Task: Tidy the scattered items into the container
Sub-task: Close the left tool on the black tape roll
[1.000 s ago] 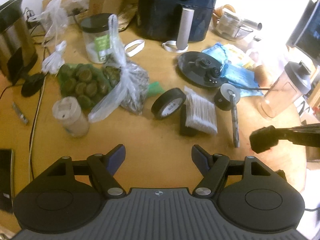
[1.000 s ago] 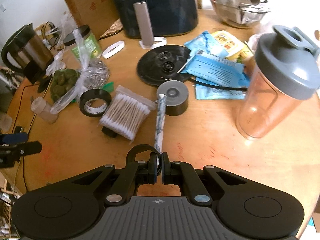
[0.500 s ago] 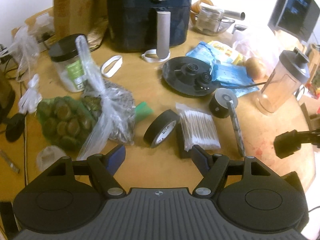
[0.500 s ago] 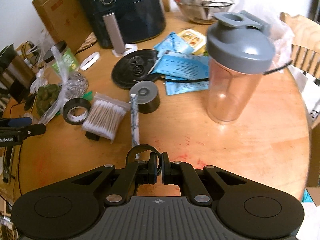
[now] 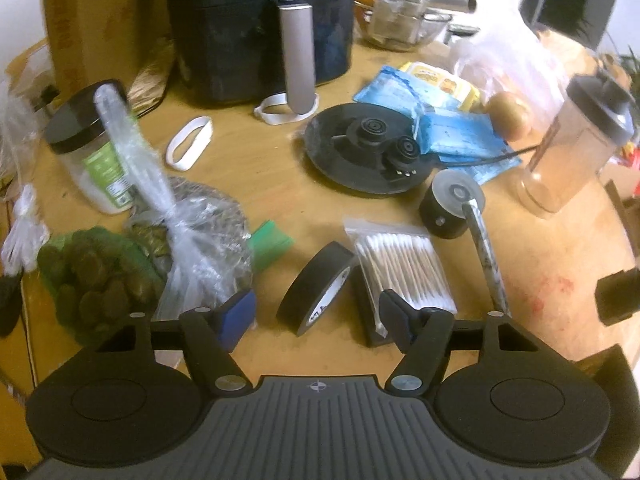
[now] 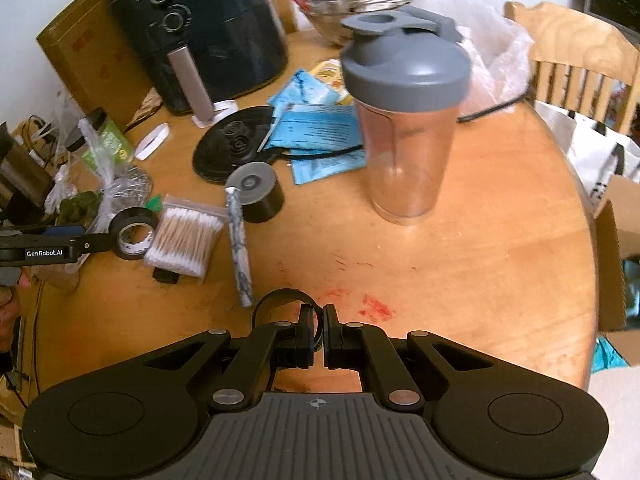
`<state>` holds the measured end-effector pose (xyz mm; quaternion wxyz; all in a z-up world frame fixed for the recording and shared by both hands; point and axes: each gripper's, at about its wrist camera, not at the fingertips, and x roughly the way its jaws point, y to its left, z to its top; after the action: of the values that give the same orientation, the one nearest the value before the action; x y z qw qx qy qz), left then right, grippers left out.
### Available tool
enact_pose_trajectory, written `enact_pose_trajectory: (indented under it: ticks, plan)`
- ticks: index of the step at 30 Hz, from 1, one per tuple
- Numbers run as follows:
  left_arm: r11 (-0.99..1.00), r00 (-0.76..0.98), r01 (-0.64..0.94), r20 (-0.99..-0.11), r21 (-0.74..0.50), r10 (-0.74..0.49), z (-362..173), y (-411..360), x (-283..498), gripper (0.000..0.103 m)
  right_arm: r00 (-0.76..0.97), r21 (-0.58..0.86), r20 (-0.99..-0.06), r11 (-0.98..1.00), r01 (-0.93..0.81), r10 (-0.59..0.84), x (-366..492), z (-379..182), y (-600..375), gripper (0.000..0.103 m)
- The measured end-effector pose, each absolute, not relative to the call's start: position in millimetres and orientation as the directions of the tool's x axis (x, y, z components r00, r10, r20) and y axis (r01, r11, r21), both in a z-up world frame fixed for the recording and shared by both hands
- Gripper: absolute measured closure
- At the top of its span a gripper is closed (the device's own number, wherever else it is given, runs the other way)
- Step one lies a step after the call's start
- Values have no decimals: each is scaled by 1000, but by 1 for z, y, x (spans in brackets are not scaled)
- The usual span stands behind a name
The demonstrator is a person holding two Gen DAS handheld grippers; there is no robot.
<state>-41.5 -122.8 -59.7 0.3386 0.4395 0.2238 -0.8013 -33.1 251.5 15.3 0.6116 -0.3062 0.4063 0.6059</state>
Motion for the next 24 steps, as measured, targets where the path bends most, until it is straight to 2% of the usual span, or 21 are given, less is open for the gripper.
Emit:
enact_pose_trajectory:
  ticks: [2,8,9,11,16,24]
  plan:
    - [-679,-383,732,-856,-53,-346,-62,-124,-45,37,-56,117,-869,94,-989,492,-30,15,249,96]
    - [-712,-388,701,-862,-47,-326,-71,-129,-54,48,-30,115,-869,144,-983,493,-22,13,242,96]
    - [-716,-387,696,-863,-44,-323,-72,-130,-55,55,-25,114,-870,151,-982,493,-21,13,241,96]
    - [-726,-387,686,-864,-38,-321,-73,-131,-57,60,-17,113,-871,167,-980,492,-19,12,238,96]
    - [-751,-400,659,-863,-37,-309,-75,-133,-60,83,3,109,-871,199,-974,491,-16,12,231,96]
    - [-756,-413,653,-858,-45,-306,-75,-131,-58,85,17,104,-872,219,-970,489,-13,14,224,96]
